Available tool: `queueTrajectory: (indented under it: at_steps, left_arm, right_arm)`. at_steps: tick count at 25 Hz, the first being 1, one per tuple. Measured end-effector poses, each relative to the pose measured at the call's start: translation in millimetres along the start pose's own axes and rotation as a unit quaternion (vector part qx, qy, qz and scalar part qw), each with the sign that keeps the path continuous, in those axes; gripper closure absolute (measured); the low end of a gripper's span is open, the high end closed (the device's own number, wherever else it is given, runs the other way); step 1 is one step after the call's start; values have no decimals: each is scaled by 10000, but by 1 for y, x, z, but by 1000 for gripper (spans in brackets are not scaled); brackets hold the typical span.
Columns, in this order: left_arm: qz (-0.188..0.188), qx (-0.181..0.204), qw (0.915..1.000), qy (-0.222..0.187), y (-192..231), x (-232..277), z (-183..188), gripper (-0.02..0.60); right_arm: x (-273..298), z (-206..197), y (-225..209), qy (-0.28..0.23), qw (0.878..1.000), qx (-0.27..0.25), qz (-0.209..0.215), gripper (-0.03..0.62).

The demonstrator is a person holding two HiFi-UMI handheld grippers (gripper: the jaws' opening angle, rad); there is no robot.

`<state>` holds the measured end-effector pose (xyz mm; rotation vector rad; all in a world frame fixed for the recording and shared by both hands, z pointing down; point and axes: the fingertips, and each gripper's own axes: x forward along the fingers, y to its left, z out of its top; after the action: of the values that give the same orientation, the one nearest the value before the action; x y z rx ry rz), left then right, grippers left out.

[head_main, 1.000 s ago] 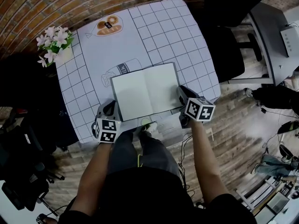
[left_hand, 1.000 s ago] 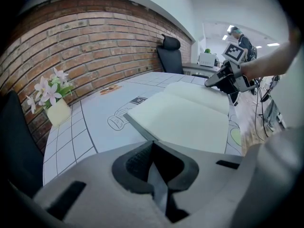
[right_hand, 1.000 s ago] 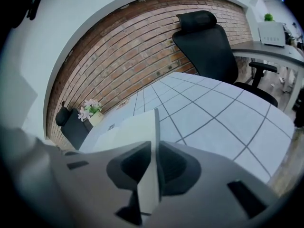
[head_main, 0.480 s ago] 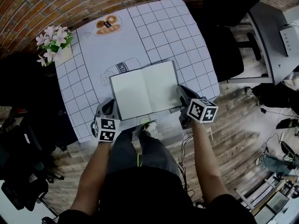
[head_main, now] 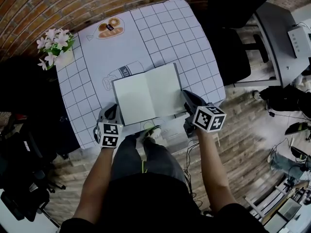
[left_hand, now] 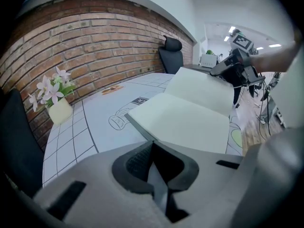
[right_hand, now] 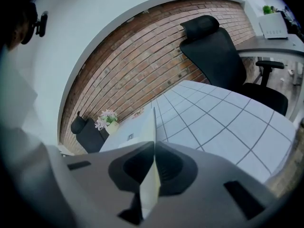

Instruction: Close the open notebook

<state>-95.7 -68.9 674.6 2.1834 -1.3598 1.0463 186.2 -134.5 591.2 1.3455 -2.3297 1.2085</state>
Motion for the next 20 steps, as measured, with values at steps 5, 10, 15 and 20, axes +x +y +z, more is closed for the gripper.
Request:
queueTrajectory:
  at_steps: [5, 10, 15, 20]
  left_arm:
    - [-3, -11, 10000, -32, 0, 0, 1, 557]
    - [-25, -9, 10000, -67, -1, -1, 1, 557]
    - [-71, 3, 9999, -100, 0, 0, 1, 557]
    - [-123, 13, 9998, -134, -2, -1, 2, 557]
  right_arm:
    - [-6, 4, 20, -54, 9999, -63, 129, 569]
    - [-10, 4, 34, -23, 9998, -108, 186, 569]
    - [-11, 6, 46, -21, 9995, -247, 193, 568]
    - [-13, 7, 56, -42, 9994, -223, 266, 568]
